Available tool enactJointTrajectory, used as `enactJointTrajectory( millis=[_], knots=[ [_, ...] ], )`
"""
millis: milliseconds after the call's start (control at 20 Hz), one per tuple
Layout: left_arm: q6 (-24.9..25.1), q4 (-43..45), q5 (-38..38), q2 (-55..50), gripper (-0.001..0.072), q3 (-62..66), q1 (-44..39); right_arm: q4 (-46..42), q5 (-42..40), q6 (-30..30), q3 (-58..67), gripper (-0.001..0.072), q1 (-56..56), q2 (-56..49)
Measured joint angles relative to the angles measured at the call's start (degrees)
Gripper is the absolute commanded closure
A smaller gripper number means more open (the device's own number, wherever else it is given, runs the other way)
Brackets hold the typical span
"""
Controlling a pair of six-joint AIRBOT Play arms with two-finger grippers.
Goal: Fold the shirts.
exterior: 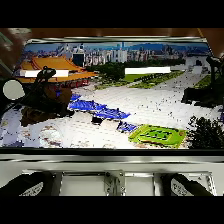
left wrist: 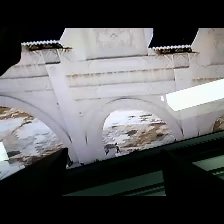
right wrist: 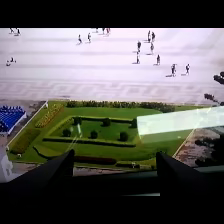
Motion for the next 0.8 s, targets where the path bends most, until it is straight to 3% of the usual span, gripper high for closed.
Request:
enactJointTrajectory(
  millis=[800],
  knots=[
    [0.0,0.0,0.0,0.0,0.0023,0.0,0.0,0.0,0.0,0.0,0.0,0.0073,0.0,0.0]
  ],
)
